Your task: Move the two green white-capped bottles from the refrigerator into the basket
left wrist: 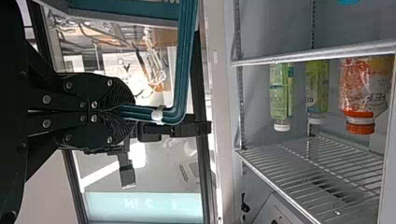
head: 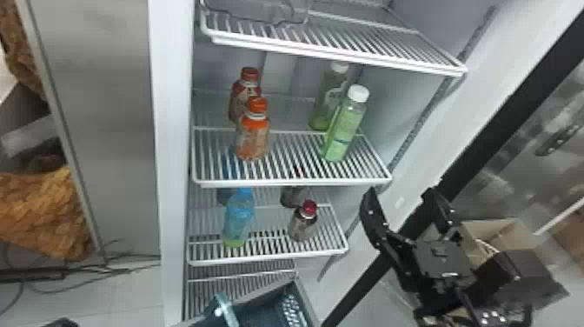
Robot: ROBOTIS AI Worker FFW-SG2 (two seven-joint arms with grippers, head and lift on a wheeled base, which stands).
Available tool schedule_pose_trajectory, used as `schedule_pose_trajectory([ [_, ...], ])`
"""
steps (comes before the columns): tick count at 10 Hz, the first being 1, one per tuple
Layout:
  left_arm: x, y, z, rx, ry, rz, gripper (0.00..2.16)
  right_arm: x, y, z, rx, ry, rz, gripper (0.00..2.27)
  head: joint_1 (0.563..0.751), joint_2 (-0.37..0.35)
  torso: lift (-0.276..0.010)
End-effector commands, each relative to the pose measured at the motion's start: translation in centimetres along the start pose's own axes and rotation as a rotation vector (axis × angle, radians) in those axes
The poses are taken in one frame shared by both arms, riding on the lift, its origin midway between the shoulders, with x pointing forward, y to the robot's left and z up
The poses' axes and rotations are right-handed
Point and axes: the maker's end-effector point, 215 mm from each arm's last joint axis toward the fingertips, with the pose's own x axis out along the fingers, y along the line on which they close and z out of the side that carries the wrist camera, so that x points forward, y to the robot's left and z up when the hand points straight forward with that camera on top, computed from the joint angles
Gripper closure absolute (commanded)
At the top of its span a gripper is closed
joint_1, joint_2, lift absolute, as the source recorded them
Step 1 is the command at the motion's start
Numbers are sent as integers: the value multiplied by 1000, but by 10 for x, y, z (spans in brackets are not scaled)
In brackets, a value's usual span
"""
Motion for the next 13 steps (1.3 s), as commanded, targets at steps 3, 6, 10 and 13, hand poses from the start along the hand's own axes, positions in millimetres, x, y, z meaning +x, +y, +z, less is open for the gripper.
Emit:
schedule_pose_trajectory([
  [3,-1,0,0,-2,-2,0,1214,7,-4,-11,1,8,-8,105,695,-350,-4],
  [6,-1,0,0,-2,-2,0,1214,23,-7,-21,-1,16,-12,99,695,-350,-4],
  [10,0,-1,-1,-5,1,-3,1214,51,-5,-39,6,25,2,98,695,-350,-4],
  [13,0,-1,-1,-6,0,-4,1214,70,-7,-49,11,29,8,98,695,-350,-4],
])
